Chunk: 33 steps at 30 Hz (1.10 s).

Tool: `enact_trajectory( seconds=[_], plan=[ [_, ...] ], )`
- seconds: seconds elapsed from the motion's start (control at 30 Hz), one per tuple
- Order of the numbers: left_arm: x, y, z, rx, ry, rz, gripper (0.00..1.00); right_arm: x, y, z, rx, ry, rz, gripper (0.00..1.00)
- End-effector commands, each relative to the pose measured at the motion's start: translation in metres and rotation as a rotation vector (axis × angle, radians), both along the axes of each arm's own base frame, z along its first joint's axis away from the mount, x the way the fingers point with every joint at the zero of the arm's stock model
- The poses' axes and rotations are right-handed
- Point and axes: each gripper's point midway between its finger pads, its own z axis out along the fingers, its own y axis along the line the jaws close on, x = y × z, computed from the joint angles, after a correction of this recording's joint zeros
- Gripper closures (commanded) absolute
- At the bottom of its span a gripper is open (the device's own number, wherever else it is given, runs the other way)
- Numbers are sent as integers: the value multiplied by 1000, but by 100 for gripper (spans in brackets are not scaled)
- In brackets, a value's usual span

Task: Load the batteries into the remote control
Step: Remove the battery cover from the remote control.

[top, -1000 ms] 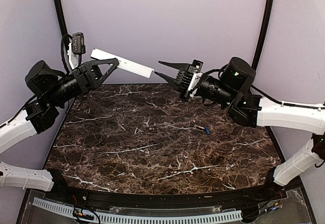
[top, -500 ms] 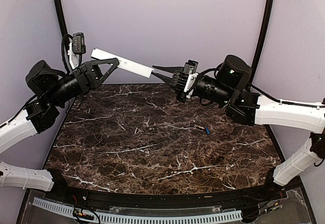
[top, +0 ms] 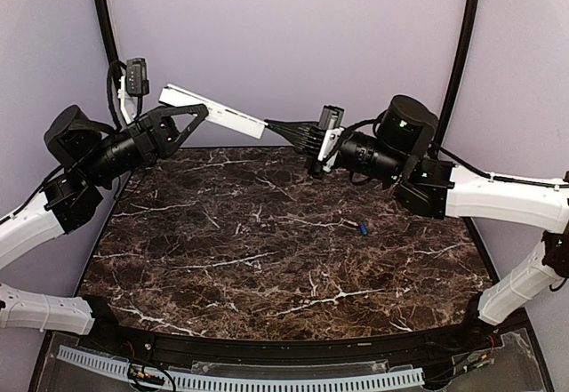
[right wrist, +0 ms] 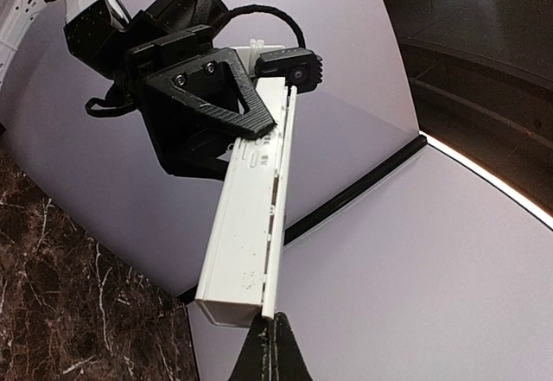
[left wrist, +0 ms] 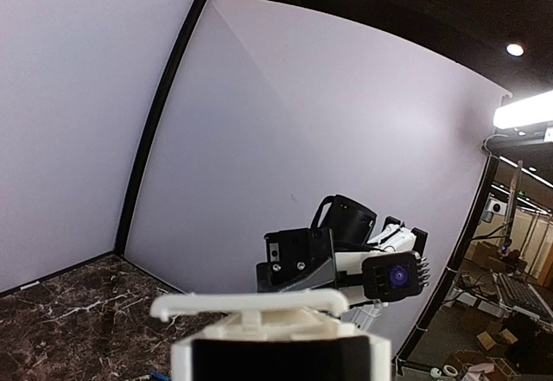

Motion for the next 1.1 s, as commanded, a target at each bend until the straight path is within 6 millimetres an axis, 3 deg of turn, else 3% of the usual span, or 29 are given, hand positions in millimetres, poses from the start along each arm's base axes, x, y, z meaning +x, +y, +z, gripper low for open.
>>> enact_trajectory(
  seconds=[0.0, 0.6, 1.07],
  plan=[
    [-7, -2, -5, 38, -29, -29, 100, -5, -1, 14, 34, 4, 10, 100],
    [-5, -2, -15, 81, -45, -2, 100, 5, -21, 36, 121, 97, -38, 100],
    [-5, 2, -16, 116, -78, 34, 100, 40, -38, 17, 156, 310, -166, 100]
  ],
)
